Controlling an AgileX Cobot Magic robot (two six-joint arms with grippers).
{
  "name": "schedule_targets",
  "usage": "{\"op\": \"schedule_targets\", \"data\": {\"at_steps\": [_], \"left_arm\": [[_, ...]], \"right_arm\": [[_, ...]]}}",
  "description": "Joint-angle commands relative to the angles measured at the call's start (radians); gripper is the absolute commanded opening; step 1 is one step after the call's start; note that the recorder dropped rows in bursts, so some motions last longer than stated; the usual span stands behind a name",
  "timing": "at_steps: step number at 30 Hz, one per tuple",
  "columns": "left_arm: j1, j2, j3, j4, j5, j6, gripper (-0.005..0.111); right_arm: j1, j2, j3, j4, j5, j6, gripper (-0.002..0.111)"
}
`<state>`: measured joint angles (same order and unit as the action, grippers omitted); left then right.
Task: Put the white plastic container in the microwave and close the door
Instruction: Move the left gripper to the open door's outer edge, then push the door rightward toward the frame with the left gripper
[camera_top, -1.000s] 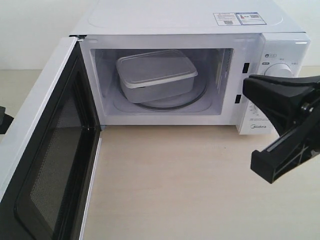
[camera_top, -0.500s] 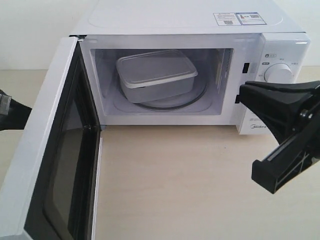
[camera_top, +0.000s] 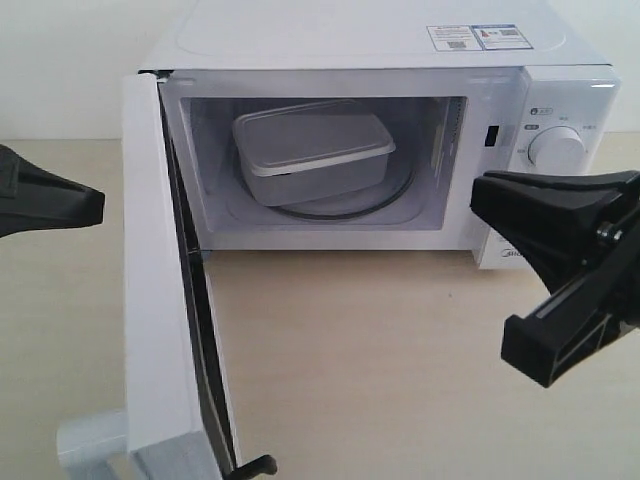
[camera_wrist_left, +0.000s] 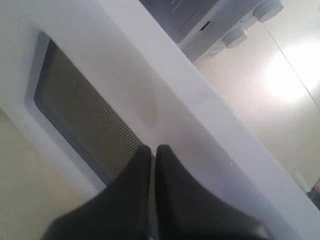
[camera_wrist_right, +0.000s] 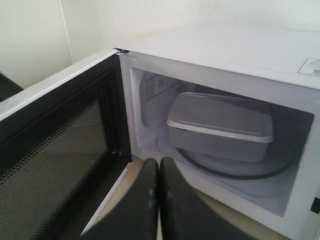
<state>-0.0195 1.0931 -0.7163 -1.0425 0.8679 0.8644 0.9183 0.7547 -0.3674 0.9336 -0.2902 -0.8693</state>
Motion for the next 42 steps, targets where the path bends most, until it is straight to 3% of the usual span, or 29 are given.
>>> {"op": "schedule_targets", "data": {"at_steps": [1,14,25,32,42], "left_arm": [[-0.012,0.000,-0.007,-0.017,0.000,0.008,0.004],[-0.220,0.063,-0.007,-0.021,-0.091,0.006,0.004],[-0.341,0.185,-0.007,-0.176,-0.231,0.110,0.004],[-0.397,0.239,-0.058,-0.209,-0.347,0.184,0.004],[-0.400,0.379,-0.192,-0.209,-0.410,0.209,0.004]], "right_arm": [[-0.001,-0.004,-0.031,-0.027,0.043,0.006,0.000],[-0.001,-0.004,-0.078,-0.068,0.047,0.005,0.000],[-0.001,-0.006,-0.095,-0.068,0.065,0.044,0.000],[-0.001,-0.006,-0.145,-0.127,0.106,0.049,0.000],[-0.001,-0.006,-0.156,-0.136,0.147,0.049,0.000]]}}
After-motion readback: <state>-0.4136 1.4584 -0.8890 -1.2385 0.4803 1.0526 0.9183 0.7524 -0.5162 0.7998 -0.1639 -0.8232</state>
